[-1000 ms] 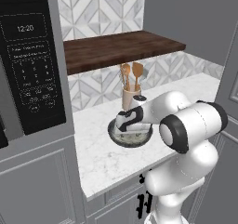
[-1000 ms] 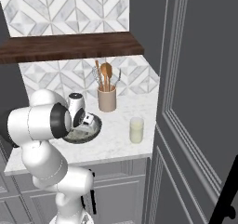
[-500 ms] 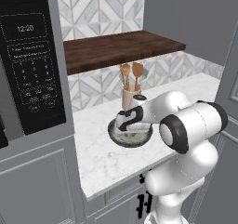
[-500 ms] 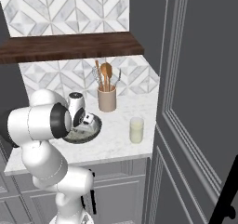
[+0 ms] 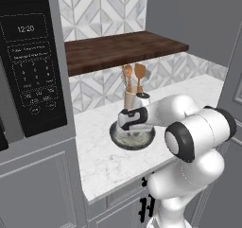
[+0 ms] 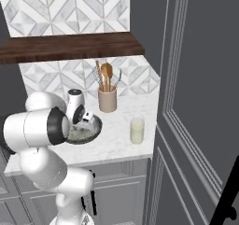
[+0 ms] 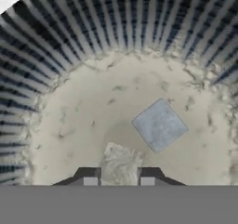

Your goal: Grab a lemon wedge from the fridge and one ice cube from the ice bowl, and put them in the glass of lemonade.

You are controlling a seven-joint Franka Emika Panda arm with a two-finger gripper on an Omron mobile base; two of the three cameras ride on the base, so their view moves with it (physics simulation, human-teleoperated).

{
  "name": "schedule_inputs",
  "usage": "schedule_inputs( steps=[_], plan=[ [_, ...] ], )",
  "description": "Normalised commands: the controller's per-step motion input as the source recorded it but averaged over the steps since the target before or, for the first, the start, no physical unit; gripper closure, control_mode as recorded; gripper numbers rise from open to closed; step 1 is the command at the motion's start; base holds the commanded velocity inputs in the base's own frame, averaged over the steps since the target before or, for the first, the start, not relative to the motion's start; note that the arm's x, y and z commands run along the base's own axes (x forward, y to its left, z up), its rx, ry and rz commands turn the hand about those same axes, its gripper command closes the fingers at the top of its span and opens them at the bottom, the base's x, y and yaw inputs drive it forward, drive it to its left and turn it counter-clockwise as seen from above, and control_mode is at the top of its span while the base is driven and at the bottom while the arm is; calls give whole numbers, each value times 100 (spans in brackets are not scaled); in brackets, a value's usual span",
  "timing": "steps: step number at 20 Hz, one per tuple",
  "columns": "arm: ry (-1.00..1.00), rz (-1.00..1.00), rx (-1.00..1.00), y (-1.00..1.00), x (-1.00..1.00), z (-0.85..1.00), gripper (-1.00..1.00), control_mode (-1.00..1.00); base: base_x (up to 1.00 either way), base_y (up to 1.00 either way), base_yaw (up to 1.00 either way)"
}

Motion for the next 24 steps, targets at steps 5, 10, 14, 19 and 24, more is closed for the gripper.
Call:
schedule_inputs(
  steps=[5,10,14,19,24],
  plan=[
    [-4,0,0,0,-3,65,100,-100,0,0,0],
    [-3,0,7,-15,-8,22,100,-100,0,0,0],
    [-3,0,8,-30,-18,7,100,-100,0,0,0],
    [-4,0,7,-26,-17,3,100,-100,0,0,0],
    [-2,0,5,-20,-9,1,100,-100,0,0,0]
  ],
)
